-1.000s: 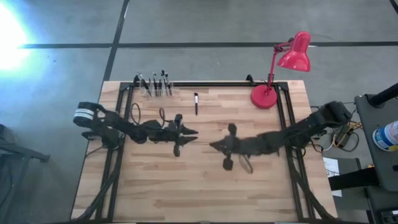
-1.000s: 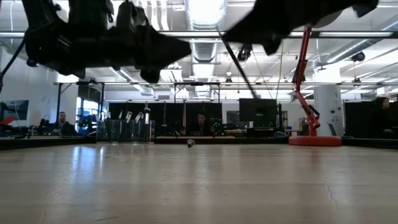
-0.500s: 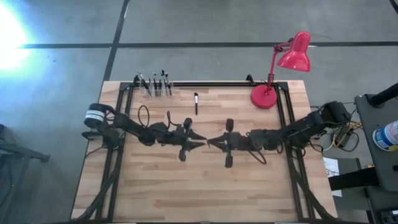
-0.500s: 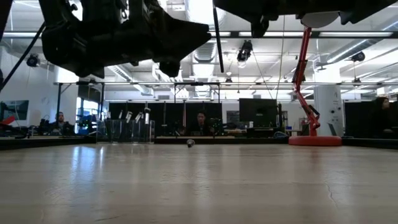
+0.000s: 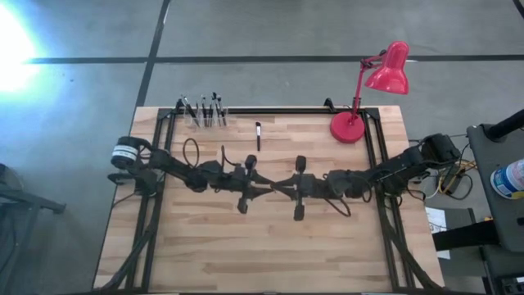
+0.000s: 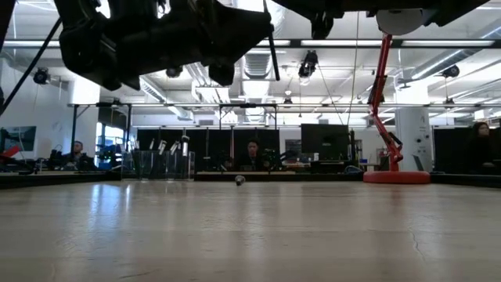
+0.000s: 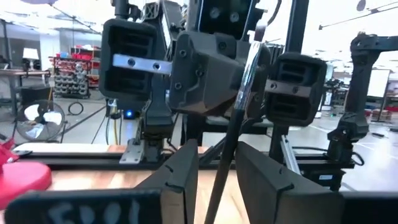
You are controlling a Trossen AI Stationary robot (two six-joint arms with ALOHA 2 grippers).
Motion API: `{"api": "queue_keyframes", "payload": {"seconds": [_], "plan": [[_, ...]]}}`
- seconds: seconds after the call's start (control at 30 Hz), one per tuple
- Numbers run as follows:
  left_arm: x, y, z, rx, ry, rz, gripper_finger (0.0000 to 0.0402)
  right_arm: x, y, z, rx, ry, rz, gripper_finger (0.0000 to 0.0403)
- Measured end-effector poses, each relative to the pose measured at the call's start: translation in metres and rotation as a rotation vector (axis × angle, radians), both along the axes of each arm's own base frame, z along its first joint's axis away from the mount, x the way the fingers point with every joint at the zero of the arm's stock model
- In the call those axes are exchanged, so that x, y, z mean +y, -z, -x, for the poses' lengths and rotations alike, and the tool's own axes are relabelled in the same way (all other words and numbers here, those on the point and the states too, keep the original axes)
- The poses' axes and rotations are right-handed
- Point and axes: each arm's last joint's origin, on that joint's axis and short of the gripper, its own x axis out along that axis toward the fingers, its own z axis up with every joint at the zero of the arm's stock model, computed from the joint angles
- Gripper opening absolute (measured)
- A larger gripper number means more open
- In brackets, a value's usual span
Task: Pick & Place Makeup Brushes
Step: Put the eyeshadow brush into the transparent organizer
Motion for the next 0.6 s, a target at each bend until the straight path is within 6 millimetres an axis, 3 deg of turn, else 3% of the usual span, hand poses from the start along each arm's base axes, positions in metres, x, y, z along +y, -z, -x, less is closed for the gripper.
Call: {"api": "queue_keyframes", "payload": {"seconds": [0.2,0.4,0.6], "plan": [[-0.001,-0.006,-0.004,-0.023,0.018,-0.027,0.0085,0.000,0.000,0.000,-0.001,0.000,0.007,0.0013],[0.002,-0.007,-0.003,-0.013,-0.070,-0.028,0.0014,-0.001,0.000,0.000,0.003,0.040,-0.023,0.0013],[0.009,-0.014,0.001,0.048,-0.203,-0.058,0.0011,-0.007,0.003,0.003,0.062,0.189,0.022,0.0013]]}}
